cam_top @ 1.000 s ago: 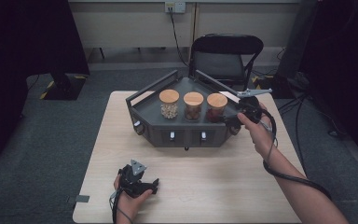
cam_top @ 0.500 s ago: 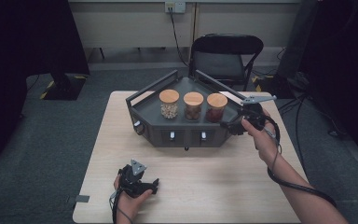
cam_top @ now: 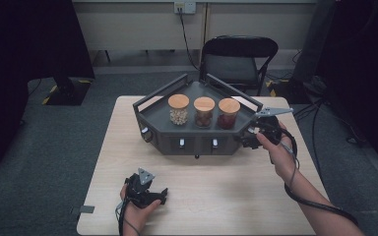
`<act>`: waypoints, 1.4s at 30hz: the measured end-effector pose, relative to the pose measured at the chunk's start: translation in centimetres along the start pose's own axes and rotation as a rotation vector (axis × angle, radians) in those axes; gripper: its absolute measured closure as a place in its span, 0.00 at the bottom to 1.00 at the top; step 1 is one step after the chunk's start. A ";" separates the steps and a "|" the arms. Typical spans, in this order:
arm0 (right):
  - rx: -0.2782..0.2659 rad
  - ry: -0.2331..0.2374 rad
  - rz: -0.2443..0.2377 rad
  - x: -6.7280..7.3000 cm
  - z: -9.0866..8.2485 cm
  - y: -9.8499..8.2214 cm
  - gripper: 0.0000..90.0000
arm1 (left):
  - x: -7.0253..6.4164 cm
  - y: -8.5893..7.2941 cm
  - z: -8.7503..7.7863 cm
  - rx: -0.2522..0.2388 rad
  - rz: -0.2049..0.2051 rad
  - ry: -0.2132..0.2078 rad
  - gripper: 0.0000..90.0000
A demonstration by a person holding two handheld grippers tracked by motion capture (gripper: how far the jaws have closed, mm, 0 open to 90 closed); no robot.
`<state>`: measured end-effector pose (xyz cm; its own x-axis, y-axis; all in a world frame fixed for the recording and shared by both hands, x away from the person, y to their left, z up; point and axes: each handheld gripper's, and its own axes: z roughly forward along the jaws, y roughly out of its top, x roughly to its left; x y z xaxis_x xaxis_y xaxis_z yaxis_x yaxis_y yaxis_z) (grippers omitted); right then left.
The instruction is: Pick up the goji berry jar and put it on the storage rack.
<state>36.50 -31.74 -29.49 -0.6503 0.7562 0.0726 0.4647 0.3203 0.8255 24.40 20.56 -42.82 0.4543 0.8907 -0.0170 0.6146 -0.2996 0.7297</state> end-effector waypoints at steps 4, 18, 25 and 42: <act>0.001 -0.001 -0.008 0.2 -0.1 -0.5 0.03 | 0.0 0.0 0.0 0.000 0.000 0.000 0.00; -0.005 0.020 -0.002 0.5 -0.5 -2.5 0.03 | 0.0 0.0 0.0 0.000 0.000 0.000 0.00; -0.016 0.043 0.002 0.4 -1.1 -3.9 0.02 | 0.0 0.0 0.0 0.000 0.000 0.000 0.00; 0.030 0.071 0.001 0.5 -1.2 -9.2 0.02 | 0.0 0.0 0.0 0.000 0.000 0.000 0.00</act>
<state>31.18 -35.05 -36.41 -0.6902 0.7147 0.1133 0.4823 0.3376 0.8083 24.40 20.56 -42.82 0.4544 0.8907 -0.0168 0.6144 -0.2997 0.7298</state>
